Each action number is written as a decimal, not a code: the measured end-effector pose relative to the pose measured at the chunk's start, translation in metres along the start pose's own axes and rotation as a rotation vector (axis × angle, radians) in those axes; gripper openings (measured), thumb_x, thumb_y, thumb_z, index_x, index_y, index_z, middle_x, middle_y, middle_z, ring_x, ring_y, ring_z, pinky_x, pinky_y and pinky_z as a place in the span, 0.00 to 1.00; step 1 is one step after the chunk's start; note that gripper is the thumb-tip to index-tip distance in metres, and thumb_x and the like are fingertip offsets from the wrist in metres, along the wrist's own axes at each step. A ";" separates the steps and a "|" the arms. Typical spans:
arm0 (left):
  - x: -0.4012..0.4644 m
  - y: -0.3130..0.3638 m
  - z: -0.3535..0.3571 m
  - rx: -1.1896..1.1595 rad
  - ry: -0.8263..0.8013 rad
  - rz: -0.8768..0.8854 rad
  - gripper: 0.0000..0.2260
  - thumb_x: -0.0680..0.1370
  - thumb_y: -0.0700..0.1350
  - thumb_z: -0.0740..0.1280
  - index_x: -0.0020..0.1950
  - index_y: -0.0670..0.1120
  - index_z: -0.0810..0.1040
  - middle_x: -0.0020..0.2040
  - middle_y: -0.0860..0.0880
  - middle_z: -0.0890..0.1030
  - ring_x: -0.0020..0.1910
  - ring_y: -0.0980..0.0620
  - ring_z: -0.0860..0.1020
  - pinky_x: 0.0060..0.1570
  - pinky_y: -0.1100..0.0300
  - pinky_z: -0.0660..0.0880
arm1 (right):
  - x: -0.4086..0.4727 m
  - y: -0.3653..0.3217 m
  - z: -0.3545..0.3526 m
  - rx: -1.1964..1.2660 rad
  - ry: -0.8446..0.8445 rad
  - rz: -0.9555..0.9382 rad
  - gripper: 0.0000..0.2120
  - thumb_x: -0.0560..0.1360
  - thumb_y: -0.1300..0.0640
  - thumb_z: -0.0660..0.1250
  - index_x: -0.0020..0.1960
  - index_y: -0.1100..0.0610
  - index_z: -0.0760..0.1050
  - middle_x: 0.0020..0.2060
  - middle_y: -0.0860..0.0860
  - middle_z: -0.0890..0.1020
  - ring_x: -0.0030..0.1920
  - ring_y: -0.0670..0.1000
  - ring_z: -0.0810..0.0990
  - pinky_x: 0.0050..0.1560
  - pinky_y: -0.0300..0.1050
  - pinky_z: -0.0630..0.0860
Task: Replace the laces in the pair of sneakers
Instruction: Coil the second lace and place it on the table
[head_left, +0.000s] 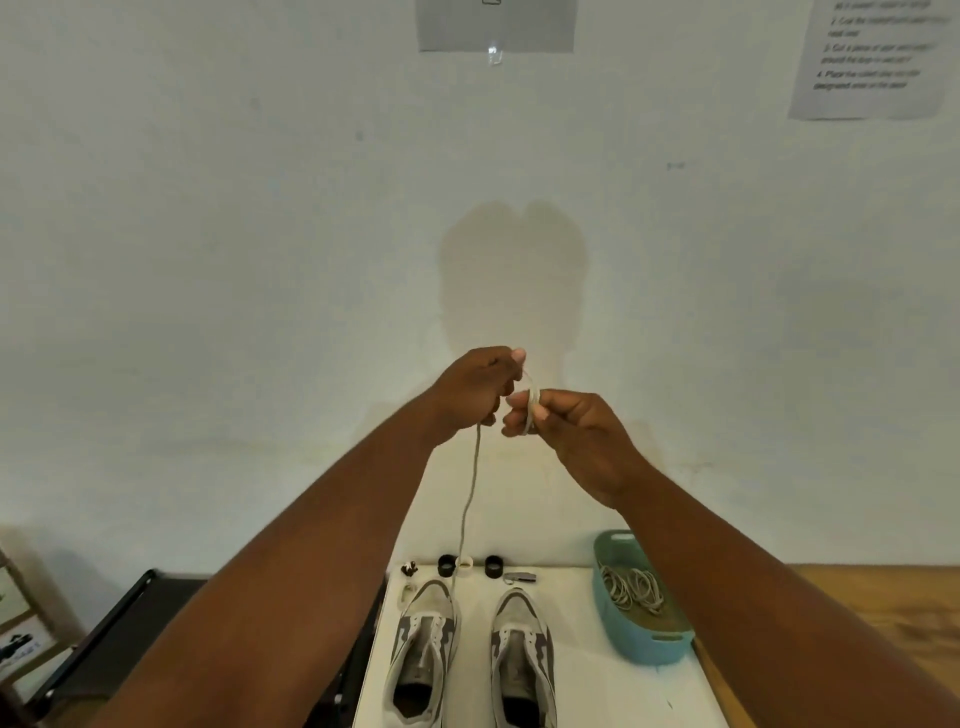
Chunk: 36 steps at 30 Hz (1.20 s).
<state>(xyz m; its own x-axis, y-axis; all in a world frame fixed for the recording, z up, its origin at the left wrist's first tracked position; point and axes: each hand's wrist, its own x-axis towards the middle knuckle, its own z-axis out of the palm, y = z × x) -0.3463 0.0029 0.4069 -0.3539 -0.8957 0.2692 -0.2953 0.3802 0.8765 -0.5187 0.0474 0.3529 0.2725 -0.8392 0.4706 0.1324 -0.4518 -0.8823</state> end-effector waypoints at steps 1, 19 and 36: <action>-0.002 -0.008 0.005 -0.027 -0.013 -0.022 0.16 0.86 0.53 0.60 0.44 0.44 0.76 0.35 0.49 0.70 0.31 0.50 0.66 0.31 0.58 0.68 | 0.002 -0.008 0.001 0.025 0.054 -0.027 0.11 0.81 0.58 0.64 0.59 0.60 0.82 0.48 0.57 0.86 0.52 0.56 0.85 0.59 0.49 0.79; -0.017 0.014 0.013 0.068 -0.018 0.117 0.16 0.87 0.50 0.59 0.41 0.48 0.75 0.33 0.52 0.72 0.29 0.58 0.69 0.33 0.61 0.68 | -0.019 -0.015 -0.004 -0.033 0.022 -0.015 0.12 0.81 0.61 0.61 0.59 0.62 0.81 0.49 0.60 0.86 0.53 0.59 0.85 0.58 0.47 0.78; -0.022 0.016 0.014 0.326 0.042 0.262 0.17 0.86 0.52 0.61 0.38 0.54 0.76 0.34 0.56 0.75 0.34 0.62 0.73 0.38 0.66 0.67 | -0.010 -0.009 -0.018 -0.072 -0.066 0.137 0.14 0.84 0.62 0.59 0.56 0.67 0.81 0.49 0.64 0.85 0.49 0.61 0.85 0.56 0.51 0.79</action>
<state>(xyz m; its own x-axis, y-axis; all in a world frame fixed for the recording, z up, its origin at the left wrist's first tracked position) -0.3559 0.0318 0.4094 -0.4202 -0.7648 0.4883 -0.4674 0.6437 0.6060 -0.5402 0.0544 0.3559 0.3458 -0.8738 0.3420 0.0217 -0.3570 -0.9339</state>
